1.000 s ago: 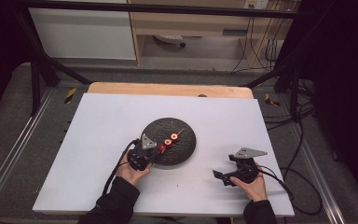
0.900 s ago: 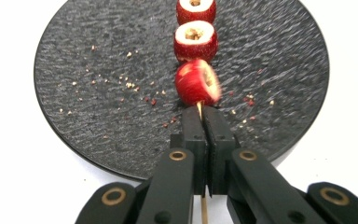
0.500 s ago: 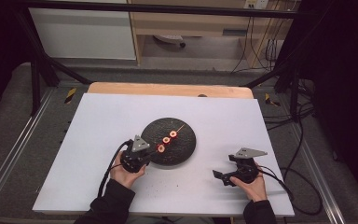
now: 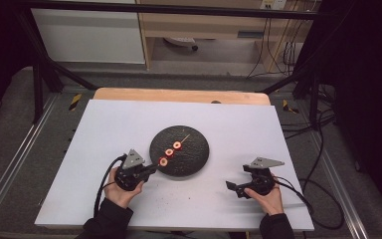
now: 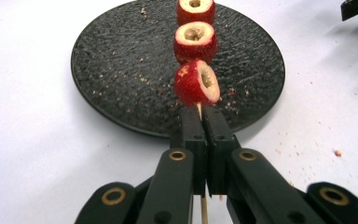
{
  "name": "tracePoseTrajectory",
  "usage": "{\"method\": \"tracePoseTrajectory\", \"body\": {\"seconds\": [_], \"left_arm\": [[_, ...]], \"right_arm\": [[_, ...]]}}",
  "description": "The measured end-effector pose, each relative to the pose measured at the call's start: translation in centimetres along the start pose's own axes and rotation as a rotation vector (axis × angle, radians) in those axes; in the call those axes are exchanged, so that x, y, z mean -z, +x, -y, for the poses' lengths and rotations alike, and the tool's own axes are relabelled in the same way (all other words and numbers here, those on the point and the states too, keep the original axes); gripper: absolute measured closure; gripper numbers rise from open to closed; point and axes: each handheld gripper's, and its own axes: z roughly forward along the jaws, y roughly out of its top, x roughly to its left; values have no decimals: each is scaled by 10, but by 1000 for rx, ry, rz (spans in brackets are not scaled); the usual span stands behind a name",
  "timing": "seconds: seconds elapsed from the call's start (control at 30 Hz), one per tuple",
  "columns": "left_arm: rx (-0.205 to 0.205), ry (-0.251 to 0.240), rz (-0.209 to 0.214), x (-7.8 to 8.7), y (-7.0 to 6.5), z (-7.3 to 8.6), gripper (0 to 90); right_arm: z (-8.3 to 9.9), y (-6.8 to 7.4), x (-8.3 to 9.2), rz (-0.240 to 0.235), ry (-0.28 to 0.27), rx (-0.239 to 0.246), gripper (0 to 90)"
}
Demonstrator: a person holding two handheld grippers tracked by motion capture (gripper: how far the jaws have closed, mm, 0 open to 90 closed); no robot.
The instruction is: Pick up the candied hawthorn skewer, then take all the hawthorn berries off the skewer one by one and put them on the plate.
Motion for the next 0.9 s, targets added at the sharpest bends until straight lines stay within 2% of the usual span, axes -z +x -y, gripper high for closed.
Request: {"method": "tracePoseTrajectory", "body": {"seconds": [0.33, 0.9], "left_arm": [[2, -35, 9, 13, 3, 16, 885], [7, -60, 32, 21, 2, 29, 885]], "right_arm": [[-4, 8, -4, -12, 0, 4, 6], [-12, 20, -12, -25, -17, 2, 5]]}}
